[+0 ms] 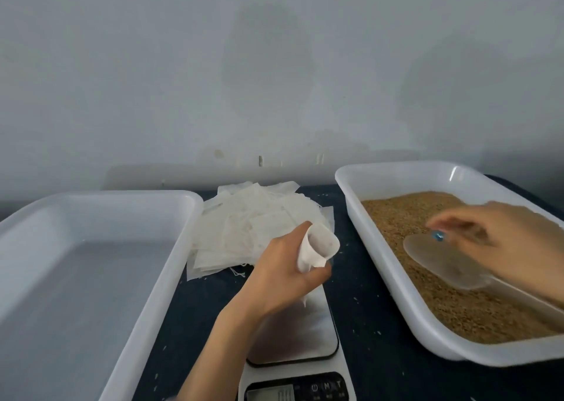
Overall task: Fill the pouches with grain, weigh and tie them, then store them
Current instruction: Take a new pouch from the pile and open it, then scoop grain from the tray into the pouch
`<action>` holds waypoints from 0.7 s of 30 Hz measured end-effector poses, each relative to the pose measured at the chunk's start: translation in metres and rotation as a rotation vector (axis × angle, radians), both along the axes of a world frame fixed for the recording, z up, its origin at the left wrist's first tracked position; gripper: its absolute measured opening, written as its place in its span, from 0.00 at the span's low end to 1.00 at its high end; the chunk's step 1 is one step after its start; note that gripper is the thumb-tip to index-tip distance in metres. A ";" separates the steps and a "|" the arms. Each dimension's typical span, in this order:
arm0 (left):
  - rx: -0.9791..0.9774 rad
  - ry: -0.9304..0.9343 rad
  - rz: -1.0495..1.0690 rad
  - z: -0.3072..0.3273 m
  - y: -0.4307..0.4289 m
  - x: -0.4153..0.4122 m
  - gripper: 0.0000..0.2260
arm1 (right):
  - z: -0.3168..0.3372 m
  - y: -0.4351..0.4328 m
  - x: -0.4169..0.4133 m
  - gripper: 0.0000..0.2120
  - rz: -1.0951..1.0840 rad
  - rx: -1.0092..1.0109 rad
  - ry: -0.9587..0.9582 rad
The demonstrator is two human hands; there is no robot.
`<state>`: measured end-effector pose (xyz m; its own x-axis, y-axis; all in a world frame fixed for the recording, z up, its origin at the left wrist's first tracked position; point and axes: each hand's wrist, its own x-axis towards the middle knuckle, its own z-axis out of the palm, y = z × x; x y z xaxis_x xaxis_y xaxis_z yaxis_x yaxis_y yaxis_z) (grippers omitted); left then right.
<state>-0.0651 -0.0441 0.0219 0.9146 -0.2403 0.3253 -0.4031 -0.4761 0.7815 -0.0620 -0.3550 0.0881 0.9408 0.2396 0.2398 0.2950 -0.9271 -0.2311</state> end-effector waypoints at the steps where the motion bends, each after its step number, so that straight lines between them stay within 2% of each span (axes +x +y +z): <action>1: 0.002 0.001 0.005 -0.001 -0.001 0.000 0.09 | -0.017 -0.031 0.004 0.10 -0.077 -0.093 0.066; 4: 0.023 0.011 -0.003 -0.004 -0.005 0.001 0.07 | -0.061 -0.101 0.012 0.12 -0.210 -0.236 0.180; 6: 0.047 0.022 -0.014 -0.007 -0.006 0.003 0.06 | -0.074 -0.123 0.015 0.23 -0.269 -0.243 0.203; 8: 0.080 0.020 -0.010 -0.009 -0.006 0.003 0.07 | -0.082 -0.125 0.016 0.30 -0.221 -0.303 0.242; 10: 0.090 -0.002 -0.001 -0.009 -0.007 0.003 0.08 | -0.078 -0.120 0.016 0.30 -0.188 -0.344 0.242; 13: 0.079 -0.020 0.002 -0.009 -0.005 0.002 0.08 | -0.068 -0.110 0.019 0.18 -0.121 -0.404 0.216; 17: 0.077 -0.015 0.014 -0.010 -0.002 0.003 0.09 | -0.039 -0.117 0.022 0.10 -0.055 -0.304 0.234; 21: 0.083 -0.015 0.004 -0.011 0.000 0.005 0.07 | -0.003 -0.142 0.034 0.23 -0.110 -0.367 0.055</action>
